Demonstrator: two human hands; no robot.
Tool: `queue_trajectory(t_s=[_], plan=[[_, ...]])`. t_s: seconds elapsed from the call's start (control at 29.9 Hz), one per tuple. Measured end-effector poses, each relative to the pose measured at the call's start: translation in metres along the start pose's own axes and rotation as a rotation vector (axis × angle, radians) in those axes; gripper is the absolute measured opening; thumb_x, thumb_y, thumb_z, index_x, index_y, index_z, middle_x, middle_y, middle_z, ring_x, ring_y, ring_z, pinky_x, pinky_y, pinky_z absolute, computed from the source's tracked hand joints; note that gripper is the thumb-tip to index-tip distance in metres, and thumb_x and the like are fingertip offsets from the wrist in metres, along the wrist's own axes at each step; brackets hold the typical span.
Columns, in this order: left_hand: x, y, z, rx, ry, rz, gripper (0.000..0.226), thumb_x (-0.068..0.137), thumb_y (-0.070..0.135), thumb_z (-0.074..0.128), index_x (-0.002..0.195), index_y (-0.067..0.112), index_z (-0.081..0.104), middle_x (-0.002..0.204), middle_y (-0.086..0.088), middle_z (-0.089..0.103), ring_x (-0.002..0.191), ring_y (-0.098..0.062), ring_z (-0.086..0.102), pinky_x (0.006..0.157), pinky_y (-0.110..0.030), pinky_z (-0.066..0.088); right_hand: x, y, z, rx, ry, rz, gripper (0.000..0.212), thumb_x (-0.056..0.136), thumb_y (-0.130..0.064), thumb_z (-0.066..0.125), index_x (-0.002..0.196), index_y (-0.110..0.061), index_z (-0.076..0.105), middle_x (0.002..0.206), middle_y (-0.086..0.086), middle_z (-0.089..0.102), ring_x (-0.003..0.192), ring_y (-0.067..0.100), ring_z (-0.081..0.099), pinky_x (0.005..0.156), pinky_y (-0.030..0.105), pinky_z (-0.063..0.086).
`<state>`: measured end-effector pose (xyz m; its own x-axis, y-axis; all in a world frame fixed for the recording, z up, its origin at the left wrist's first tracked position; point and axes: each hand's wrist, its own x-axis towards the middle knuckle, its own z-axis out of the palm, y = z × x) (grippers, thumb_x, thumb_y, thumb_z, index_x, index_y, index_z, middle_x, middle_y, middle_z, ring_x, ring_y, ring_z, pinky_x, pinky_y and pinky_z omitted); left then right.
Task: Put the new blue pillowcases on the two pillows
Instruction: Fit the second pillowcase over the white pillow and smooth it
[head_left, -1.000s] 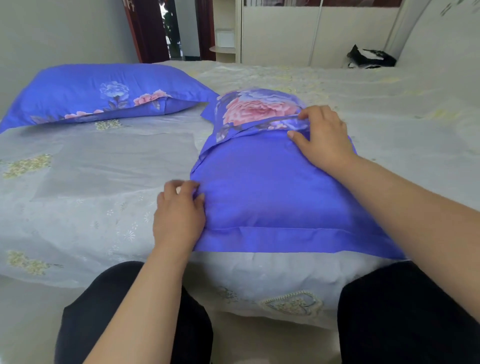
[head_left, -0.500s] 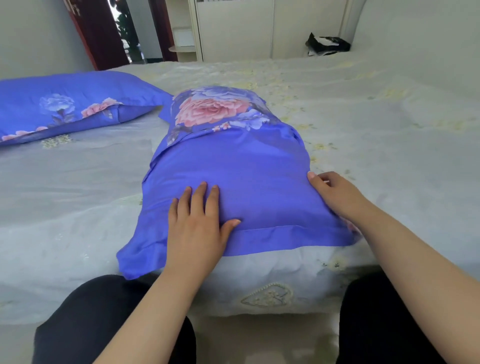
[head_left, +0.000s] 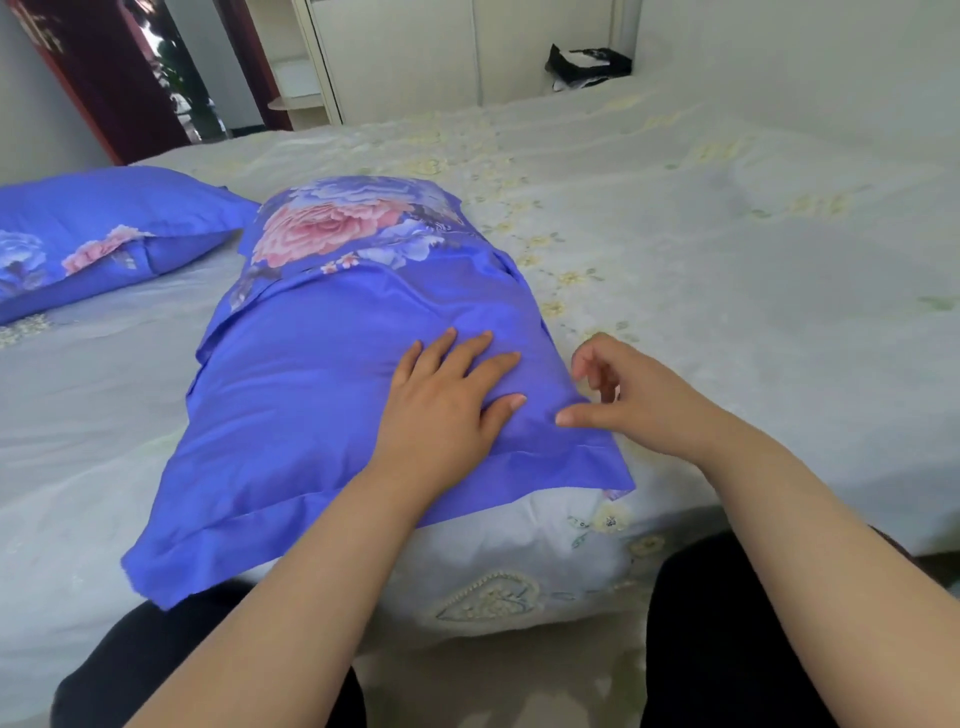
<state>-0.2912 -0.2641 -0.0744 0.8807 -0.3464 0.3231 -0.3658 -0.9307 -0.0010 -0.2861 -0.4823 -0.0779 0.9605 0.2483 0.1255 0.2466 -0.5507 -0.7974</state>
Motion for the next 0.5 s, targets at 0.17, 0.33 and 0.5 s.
queue_trajectory(t_s=[0.17,0.33,0.5], plan=[[0.008,0.002,0.006,-0.053,-0.035,-0.060,0.065,0.083,0.065,0.013,0.138,0.043,0.039,0.151,0.014,0.031,0.142,-0.017,0.022,0.115,-0.039,0.011,0.001,0.004,0.011,-0.429,0.063,-0.016,0.022,0.080,-0.041,0.069,0.079,-0.025,0.053,0.078,-0.009,0.054,0.072,0.013,0.051,0.061,0.026,0.038],[0.016,0.003,0.006,-0.154,-0.162,-0.114,0.044,0.099,0.051,0.021,0.140,0.045,0.033,0.153,0.019,0.024,0.144,-0.012,0.014,0.117,-0.037,0.007,-0.007,0.009,0.022,-0.282,0.468,-0.159,0.027,0.086,-0.040,0.063,0.073,-0.016,0.060,0.059,-0.002,0.058,0.057,0.019,0.054,0.055,0.030,0.042],[0.014,0.007,0.008,-0.093,-0.211,-0.106,0.046,0.100,0.045,0.016,0.144,0.043,0.027,0.155,0.019,0.017,0.145,-0.013,0.009,0.118,-0.038,0.004,0.001,0.013,0.043,-0.389,0.716,-0.396,0.031,0.092,-0.035,0.055,0.073,-0.013,0.064,0.059,0.001,0.059,0.051,0.021,0.052,0.046,0.031,0.044]])
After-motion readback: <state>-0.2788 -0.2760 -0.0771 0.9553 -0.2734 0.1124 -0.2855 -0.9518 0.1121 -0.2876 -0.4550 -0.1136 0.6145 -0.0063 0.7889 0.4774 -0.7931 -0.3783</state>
